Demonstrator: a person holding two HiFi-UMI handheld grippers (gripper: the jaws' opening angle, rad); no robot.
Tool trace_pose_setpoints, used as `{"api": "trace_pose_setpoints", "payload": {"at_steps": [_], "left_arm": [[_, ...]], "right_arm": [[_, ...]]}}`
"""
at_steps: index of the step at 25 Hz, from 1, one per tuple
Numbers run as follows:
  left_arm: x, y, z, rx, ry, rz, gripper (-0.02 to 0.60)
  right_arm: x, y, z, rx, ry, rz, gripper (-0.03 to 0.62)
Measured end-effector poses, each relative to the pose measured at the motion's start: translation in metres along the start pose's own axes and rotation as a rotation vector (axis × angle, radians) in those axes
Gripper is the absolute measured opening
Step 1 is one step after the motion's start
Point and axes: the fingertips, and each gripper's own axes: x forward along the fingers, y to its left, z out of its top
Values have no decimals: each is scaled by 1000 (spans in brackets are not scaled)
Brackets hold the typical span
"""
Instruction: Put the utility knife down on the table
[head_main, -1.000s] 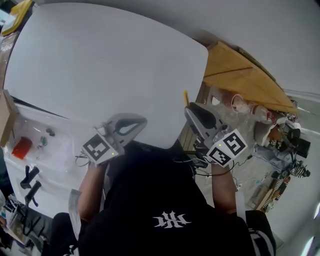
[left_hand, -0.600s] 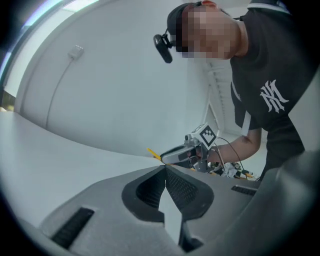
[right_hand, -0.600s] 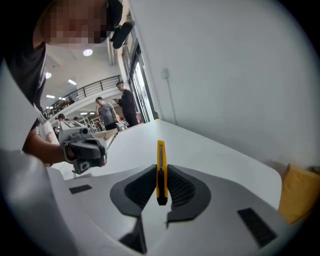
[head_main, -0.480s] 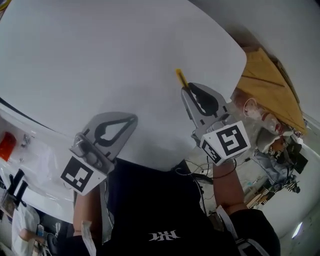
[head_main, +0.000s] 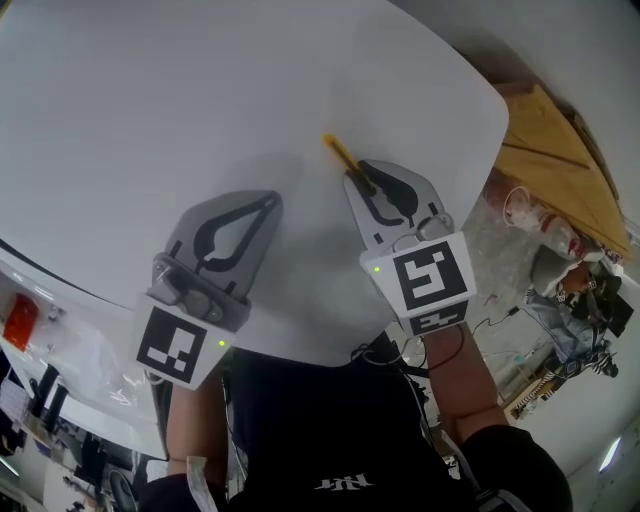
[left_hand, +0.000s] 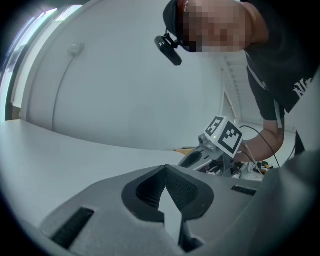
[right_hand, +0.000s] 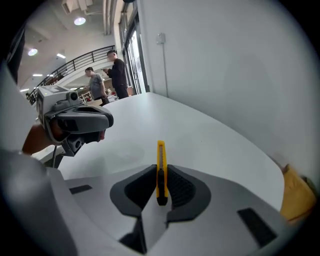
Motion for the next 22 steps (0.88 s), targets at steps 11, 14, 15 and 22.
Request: {"api": "trace_pose_setpoints", "payload": {"at_steps": [11,14,15,22], "left_arm": [[21,5,-3,-4,6,-20,5],[21,5,-1,-9,-2,-22,5],[21,6,-1,-12,-4,-21,5],[22,6,0,-1,-5,-24,5]], "right_arm": [[12,-1,-6,-2,108,7,55],[13,-1,-6,-13,123,2,55],[14,-1,-5,-15,126,3,55],[17,0,-4,-32,134,-1,57]]}}
